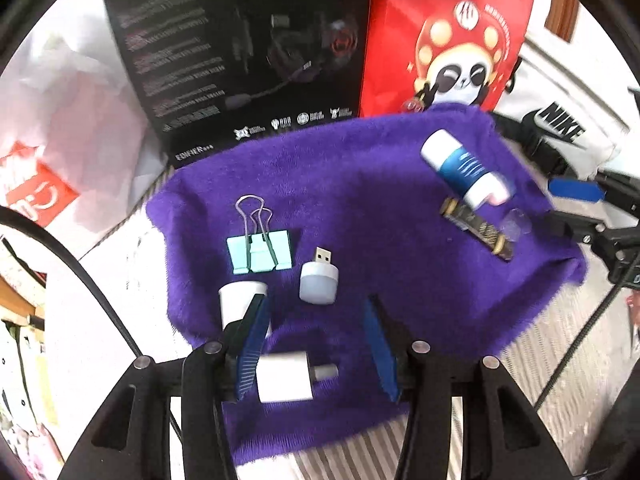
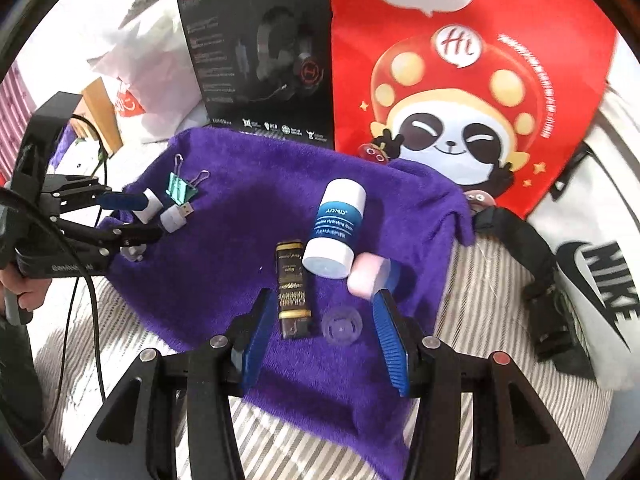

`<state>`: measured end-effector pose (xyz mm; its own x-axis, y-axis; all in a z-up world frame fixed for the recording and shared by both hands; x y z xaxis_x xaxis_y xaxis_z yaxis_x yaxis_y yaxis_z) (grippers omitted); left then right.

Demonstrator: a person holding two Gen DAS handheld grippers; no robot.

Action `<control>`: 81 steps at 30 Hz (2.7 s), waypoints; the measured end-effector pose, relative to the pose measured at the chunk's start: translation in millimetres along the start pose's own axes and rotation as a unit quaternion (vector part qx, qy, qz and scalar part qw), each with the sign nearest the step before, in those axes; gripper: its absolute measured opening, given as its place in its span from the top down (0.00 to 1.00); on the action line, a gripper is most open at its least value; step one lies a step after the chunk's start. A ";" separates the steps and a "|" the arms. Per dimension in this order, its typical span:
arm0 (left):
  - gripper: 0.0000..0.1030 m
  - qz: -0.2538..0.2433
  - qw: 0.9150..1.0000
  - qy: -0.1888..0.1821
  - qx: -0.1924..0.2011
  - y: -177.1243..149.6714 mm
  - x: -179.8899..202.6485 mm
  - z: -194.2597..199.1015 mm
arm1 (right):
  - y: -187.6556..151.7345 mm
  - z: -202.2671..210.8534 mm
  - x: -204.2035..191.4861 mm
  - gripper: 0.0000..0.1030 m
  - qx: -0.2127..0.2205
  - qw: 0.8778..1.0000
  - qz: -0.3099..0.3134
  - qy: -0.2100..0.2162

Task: Organize rigid objects
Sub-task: 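Open both grippers, releasing the USB light and black box on the towel, then grasp the pink-and-grey pen on the bedspread with the left gripper while the right gripper approaches the black case, then grasp the black Horizon case lengthwise with the right gripper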

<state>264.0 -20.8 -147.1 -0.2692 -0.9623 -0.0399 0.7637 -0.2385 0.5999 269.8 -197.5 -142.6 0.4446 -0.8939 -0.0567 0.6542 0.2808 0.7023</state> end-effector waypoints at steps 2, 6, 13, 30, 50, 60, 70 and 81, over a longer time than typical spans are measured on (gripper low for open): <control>0.55 -0.001 1.000 -0.001 0.009 -4.3 2.9 14.1 | -4.1 11.6 0.5 0.51 0.013 1.000 -0.017 -0.004; 0.52 0.007 0.999 -0.021 0.024 -21.3 16.7 42.7 | -16.9 33.4 -2.7 0.51 0.020 0.999 -0.045 -0.012; 0.52 0.017 0.998 -0.057 0.010 -73.3 42.0 53.3 | -50.0 75.1 -16.8 0.50 0.031 0.997 -0.070 -0.028; 0.48 -0.094 0.983 -0.157 0.008 -149.6 120.4 82.4 | -139.6 115.6 12.5 0.50 0.023 0.983 -0.173 -0.050; 0.80 -0.119 0.982 -0.147 0.006 -148.1 130.4 63.8 | -160.8 90.4 6.3 0.50 -0.016 0.984 -0.170 -0.043; 0.84 -0.110 0.988 -0.107 0.007 -147.1 111.4 65.1 | -153.3 69.2 -27.8 0.50 -0.028 0.989 -0.141 -0.011; 0.84 0.004 0.999 -0.039 0.018 -149.7 6.7 71.2 | -127.6 39.2 -73.0 0.50 -0.028 0.994 -0.103 0.017; 0.84 0.043 0.998 -0.032 0.020 -152.4 -22.1 63.1 | -95.9 4.0 -109.3 0.50 -0.019 0.994 -0.102 0.022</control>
<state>116.6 45.2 -187.3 -0.2422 -0.9682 0.0633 0.7624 -0.1496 0.6296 156.0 -128.2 -200.9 0.3268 -0.9176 -0.2262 0.7552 0.1097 0.6462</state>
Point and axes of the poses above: each gripper's, at about its wrist camera, not at the fingertips, and z roughly against the way its jaws point, x to its right, y to its top, the point moved 8 cm from there along -z, roughly the way its jaws point, and after that the axes turned 9 degrees about x, right-handed, at the moved point
